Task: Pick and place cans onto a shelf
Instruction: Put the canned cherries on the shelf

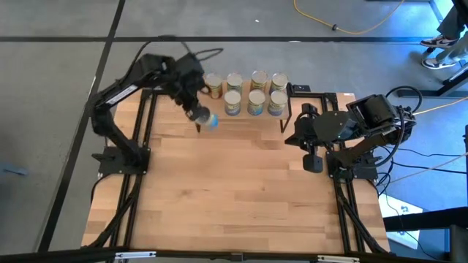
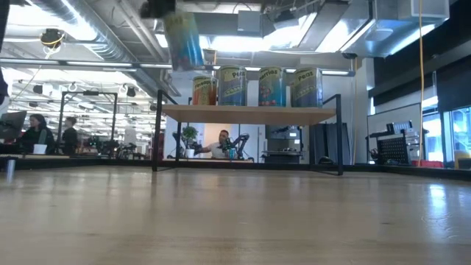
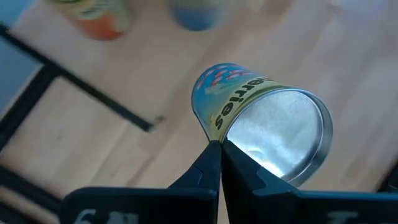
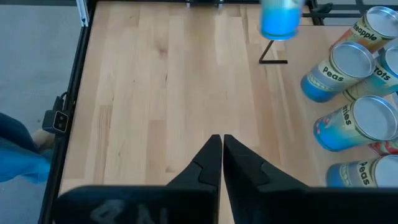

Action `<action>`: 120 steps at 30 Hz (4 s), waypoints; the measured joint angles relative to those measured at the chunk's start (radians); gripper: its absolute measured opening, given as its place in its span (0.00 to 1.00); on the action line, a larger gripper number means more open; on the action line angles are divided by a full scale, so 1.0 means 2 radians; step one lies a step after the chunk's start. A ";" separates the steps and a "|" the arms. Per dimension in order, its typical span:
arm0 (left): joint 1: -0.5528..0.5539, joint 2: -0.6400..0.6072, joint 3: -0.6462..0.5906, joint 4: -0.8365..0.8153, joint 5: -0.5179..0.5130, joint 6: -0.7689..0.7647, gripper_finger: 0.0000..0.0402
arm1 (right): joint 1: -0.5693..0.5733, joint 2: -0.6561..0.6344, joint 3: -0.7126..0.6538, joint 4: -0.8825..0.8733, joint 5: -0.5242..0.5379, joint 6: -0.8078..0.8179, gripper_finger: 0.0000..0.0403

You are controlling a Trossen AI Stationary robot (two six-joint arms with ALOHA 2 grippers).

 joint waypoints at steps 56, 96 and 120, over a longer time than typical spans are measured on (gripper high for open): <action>0.120 0.107 0.099 0.010 0.003 0.088 0.10 | 0.000 0.000 0.000 0.000 0.000 0.000 0.05; 0.061 0.001 -0.120 0.001 -0.112 0.096 0.00 | 0.000 0.000 0.000 -0.018 0.048 0.055 0.05; 0.078 0.017 -0.120 0.067 -0.041 0.141 0.00 | 0.000 0.001 0.000 -0.037 0.139 0.079 0.05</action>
